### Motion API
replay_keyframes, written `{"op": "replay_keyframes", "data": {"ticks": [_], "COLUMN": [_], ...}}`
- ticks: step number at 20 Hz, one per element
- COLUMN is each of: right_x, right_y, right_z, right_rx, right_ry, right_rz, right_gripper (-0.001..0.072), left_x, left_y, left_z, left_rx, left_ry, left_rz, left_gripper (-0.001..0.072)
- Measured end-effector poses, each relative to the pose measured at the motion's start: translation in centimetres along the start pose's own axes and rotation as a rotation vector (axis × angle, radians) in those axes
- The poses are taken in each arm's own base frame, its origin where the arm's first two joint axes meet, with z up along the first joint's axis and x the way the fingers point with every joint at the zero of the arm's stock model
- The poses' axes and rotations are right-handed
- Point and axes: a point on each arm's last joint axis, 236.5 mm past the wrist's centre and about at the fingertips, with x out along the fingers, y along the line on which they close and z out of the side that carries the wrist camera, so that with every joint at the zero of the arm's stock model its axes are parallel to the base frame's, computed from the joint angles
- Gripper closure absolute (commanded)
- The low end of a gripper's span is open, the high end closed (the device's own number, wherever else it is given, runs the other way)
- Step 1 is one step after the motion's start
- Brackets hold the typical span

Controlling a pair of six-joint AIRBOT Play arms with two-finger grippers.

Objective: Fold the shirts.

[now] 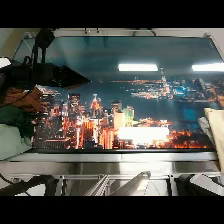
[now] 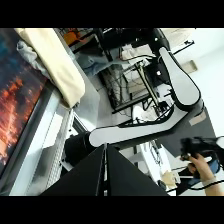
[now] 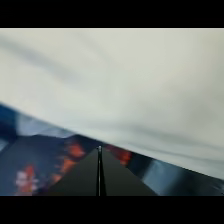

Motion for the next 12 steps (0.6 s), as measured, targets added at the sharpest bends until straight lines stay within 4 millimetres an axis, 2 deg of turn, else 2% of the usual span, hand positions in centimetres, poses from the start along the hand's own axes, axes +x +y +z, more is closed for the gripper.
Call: {"op": "replay_keyframes", "data": {"ticks": [2,3,5,7,9,10,12], "right_x": [-1.7,-2.7,-4.8,-6.4,-6.8,-6.4,-4.7], "right_y": [8.3,12.3,20.0,26.3,29.9,30.6,30.1], "right_z": [-0.5,-1.7,-6.1,-13.3,-21.6,-25.5,-32.6], "right_rx": [-0.184,-0.286,-0.517,-0.751,-0.949,-1.032,-1.169], "right_ry": [-0.044,-0.060,-0.088,-0.092,-0.056,-0.028,0.045], "right_rz": [0.170,0.249,0.394,0.532,0.642,0.677,0.704], "right_gripper": [0.0691,0.0692,0.0692,0.0692,0.0692,0.0692,0.0692], "left_x": [-1.3,-2.1,-3.4,-4.0,-3.7,-3.2,-1.9], "left_y": [-0.7,-1.0,-0.8,-0.1,0.9,1.3,2.1], "left_z": [1.6,2.3,3.0,2.1,0.1,-1.3,-4.6], "left_rx": [0.035,0.055,0.079,0.074,0.040,0.021,-0.032], "left_ry": [-0.031,-0.043,-0.059,-0.049,-0.036,-0.023,-0.002], "left_rz": [0.031,0.059,0.143,0.231,0.295,0.312,0.334], "left_gripper": [0.0702,0.0702,0.0701,0.0701,0.0700,0.0700,0.0699]}}
